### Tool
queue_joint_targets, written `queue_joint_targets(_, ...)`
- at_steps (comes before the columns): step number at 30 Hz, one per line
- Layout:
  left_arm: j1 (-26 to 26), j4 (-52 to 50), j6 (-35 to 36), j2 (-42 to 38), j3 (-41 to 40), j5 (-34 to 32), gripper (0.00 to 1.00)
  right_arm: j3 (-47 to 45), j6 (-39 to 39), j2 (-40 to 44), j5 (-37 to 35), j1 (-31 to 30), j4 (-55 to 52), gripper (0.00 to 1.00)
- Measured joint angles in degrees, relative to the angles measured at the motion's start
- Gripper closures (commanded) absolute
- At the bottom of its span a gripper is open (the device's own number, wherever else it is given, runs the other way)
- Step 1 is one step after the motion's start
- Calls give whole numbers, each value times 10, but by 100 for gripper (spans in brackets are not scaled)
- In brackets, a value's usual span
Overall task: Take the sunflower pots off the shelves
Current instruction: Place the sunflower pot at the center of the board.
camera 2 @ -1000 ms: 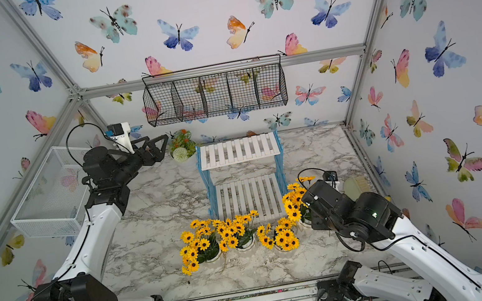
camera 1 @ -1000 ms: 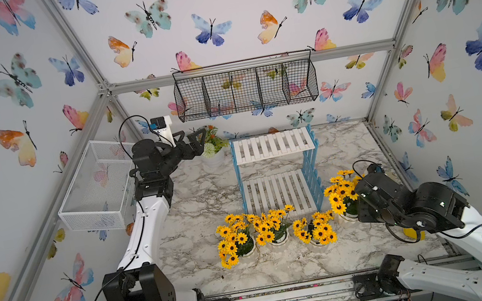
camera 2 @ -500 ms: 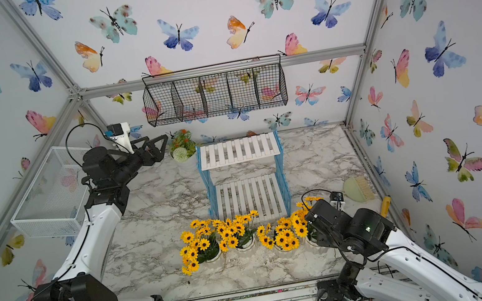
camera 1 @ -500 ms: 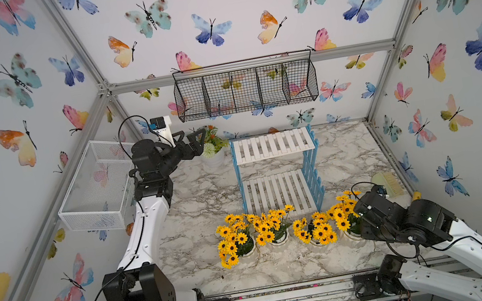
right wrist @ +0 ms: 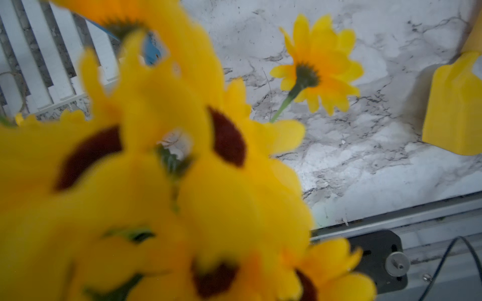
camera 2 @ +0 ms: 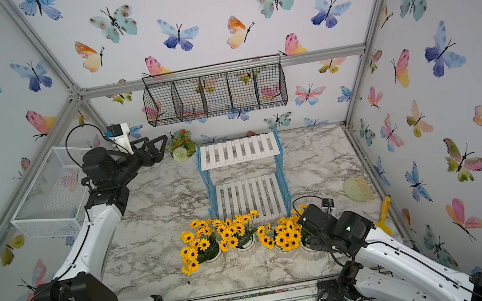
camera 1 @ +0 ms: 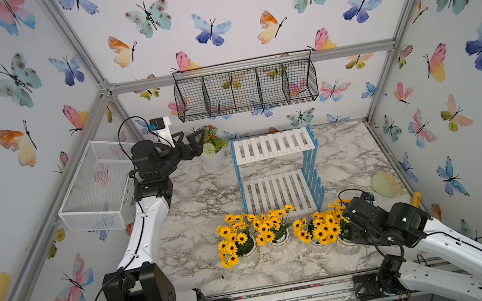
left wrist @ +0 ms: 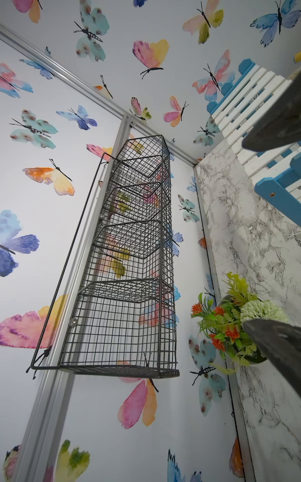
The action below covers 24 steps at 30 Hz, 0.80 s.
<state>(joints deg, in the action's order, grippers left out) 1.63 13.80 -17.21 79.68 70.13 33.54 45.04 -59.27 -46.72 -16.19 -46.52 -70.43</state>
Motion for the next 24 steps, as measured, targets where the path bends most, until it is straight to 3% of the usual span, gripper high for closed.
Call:
queue_joint_targets(7, 2, 3, 0, 0, 0, 2, 1, -12, 25, -17, 14, 40, 30, 97)
queue_joint_targets(16, 7, 3, 0, 1, 0, 3, 1, -47, 114, -48, 66, 163, 83, 98)
queue_joint_targets(24, 13, 4, 0, 6, -1, 3, 1, -43, 155, -94, 85, 183, 122, 97)
